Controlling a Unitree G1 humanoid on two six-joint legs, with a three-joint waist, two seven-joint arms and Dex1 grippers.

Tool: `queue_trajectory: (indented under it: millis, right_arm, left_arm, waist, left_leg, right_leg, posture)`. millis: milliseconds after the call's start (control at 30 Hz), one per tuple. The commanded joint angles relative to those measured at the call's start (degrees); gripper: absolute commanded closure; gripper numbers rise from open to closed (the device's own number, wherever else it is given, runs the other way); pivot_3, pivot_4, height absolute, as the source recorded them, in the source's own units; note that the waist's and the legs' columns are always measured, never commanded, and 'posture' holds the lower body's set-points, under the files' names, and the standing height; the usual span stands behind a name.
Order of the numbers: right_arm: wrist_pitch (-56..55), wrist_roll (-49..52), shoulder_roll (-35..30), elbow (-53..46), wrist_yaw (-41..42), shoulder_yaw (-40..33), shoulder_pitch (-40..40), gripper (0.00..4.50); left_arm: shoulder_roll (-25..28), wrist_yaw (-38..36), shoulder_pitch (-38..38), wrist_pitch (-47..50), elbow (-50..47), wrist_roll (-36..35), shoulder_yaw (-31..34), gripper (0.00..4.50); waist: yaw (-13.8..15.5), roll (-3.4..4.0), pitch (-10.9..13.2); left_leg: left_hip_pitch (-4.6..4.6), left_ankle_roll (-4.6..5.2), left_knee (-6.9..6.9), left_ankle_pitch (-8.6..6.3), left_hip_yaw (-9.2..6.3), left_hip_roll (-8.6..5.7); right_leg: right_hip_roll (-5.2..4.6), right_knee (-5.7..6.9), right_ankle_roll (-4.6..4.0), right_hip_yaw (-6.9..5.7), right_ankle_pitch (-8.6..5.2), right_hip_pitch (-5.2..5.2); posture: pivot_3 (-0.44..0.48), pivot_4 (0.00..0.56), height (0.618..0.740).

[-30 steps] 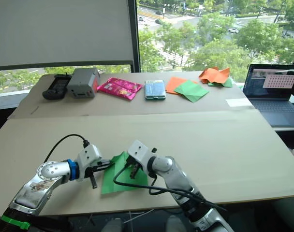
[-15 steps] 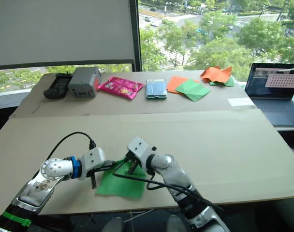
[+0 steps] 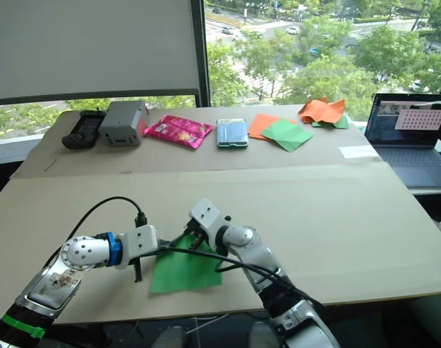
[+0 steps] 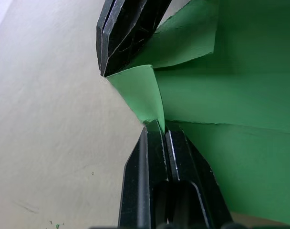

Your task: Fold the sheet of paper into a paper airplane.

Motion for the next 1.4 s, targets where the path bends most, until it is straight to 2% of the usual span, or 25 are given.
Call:
queue_trajectory:
  millis: [33,367,900,1033,1067,1200,1233,1267,1400]
  right_arm:
    - [0.67,1.54,-0.28,-5.36,-0.41,-1.81,0.91,4.50]
    - [2.49,2.28,-0.02,-10.77,-1.69,-1.14,3.59,4.50]
    - [1.41,1.47,0.49,-3.90,-2.79,1.83,5.18,4.50]
    - [0.76,1.45,0.60,-2.58,-2.91,1.61,4.91,4.50]
    - [0.70,1.41,0.66,-2.25,-2.99,1.58,4.86,4.50]
    - [0.25,1.14,0.90,-1.30,-3.21,1.76,4.72,4.50]
    - [0.23,1.16,0.99,-1.21,-3.30,1.73,4.71,4.50]
    - [0.19,1.16,1.06,-1.13,-3.37,1.74,4.67,4.50]
    - [0.03,0.93,0.95,-1.02,-3.82,1.74,4.52,4.50]
  left_arm:
    - [1.02,-0.82,0.33,-0.65,0.51,2.22,-1.68,4.48]
    - [2.32,-1.01,-1.10,-5.81,2.19,6.96,-3.61,4.48]
    - [3.06,-1.43,-0.67,-7.11,2.16,7.60,-2.65,4.48]
    - [4.71,-2.95,-0.02,-7.99,1.30,6.30,-1.49,4.48]
    - [5.18,-3.32,0.22,-8.05,1.02,5.56,-0.83,3.96]
    - [6.90,-5.76,0.38,-4.20,-0.33,1.12,2.38,2.69]
    - [7.09,-6.64,0.00,-1.99,-0.86,-0.95,3.54,2.25]
    - [7.34,-7.55,-0.52,0.33,-1.40,-2.97,4.75,2.05]
    - [6.07,-10.74,-4.77,15.02,-2.85,-15.17,10.15,2.05]
  waist:
    - [-0.01,0.00,-0.01]
    - [0.03,0.01,0.00]
    - [-0.03,0.04,-0.04]
    - [-0.24,0.05,-0.04]
    - [-0.31,0.05,-0.04]
    - [-0.26,0.09,-0.01]
    - [-0.25,0.10,0.01]
    - [-0.25,0.09,0.02]
    - [0.00,-0.10,0.19]
  left_leg:
    - [0.00,0.00,0.00,0.00,0.00,0.00]
    - [0.03,-0.01,-0.01,0.00,0.01,0.01]
    - [0.16,0.00,-0.01,-0.01,0.01,0.02]
    - [0.21,0.00,-0.02,-0.01,0.00,0.03]
    - [0.21,0.00,-0.02,-0.01,0.00,0.04]
    - [0.25,0.01,-0.05,-0.01,0.01,0.07]
    - [0.25,0.01,-0.05,-0.01,0.01,0.07]
    - [0.24,0.01,-0.05,-0.01,0.01,0.07]
    - [0.18,0.01,-0.04,-0.01,0.01,0.07]
  right_leg:
    - [0.00,0.00,0.00,0.00,0.00,0.01]
    - [-0.01,-0.01,0.00,0.00,0.00,0.02]
    - [0.00,0.02,0.00,0.00,0.00,0.15]
    - [0.01,0.04,0.00,0.00,0.00,0.17]
    - [0.02,0.05,0.00,0.00,0.00,0.16]
    - [0.02,0.07,0.00,0.00,0.00,0.16]
    - [0.02,0.07,0.00,0.00,0.00,0.16]
    - [0.02,0.07,0.00,0.00,0.00,0.15]
    - [0.02,0.07,0.00,-0.01,0.00,0.14]
  posture:
    - [0.000,0.150,0.718]
    - [0.000,0.150,0.718]
    - [0.000,0.150,0.718]
    - [0.000,0.150,0.718]
    - [0.000,0.150,0.718]
    - [0.000,0.150,0.718]
    - [0.000,0.150,0.718]
    - [0.000,0.150,0.718]
    - [0.000,0.150,0.718]
